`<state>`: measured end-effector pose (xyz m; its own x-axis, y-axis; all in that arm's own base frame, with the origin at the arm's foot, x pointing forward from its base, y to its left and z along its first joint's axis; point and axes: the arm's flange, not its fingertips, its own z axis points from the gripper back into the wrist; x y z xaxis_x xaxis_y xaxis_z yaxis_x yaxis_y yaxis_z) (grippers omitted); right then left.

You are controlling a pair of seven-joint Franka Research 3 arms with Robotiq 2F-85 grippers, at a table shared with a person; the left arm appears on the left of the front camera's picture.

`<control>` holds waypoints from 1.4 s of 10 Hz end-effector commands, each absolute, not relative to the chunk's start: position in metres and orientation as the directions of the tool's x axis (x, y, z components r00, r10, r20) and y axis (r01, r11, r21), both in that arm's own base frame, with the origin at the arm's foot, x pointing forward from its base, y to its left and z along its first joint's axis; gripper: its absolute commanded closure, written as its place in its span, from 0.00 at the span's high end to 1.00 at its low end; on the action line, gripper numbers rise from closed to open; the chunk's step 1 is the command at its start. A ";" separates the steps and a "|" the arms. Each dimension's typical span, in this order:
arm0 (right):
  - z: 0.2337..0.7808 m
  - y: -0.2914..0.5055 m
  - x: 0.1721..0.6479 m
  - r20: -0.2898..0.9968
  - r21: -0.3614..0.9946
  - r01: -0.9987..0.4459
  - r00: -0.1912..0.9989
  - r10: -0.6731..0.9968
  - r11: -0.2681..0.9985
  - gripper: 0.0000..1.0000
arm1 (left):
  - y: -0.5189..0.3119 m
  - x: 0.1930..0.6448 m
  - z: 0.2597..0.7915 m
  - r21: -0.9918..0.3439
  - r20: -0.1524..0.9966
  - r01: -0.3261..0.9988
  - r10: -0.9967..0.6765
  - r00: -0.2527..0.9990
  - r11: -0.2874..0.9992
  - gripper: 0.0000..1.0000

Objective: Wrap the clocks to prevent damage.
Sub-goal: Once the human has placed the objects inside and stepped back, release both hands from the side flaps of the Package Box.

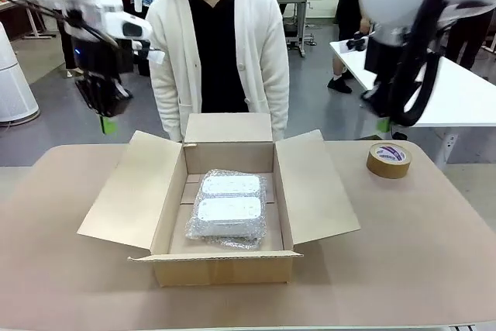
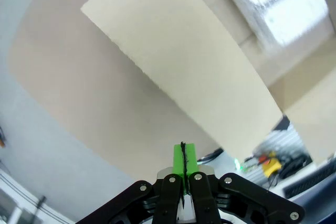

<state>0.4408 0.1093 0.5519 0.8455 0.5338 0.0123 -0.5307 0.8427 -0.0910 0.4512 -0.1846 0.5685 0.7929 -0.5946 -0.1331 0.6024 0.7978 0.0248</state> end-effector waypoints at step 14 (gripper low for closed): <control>0.540 0.044 0.394 0.044 -0.068 -0.996 -0.053 0.998 -0.050 0.01 | -0.083 0.410 0.580 -0.092 0.006 0.950 -0.954 0.299 0.297 0.00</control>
<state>0.3886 0.0402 0.5478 -0.0249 0.9997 -0.0012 -0.9976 -0.0249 -0.0648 0.4205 -0.0831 0.5937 0.3441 -0.9388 -0.0162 0.9216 0.3410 -0.1854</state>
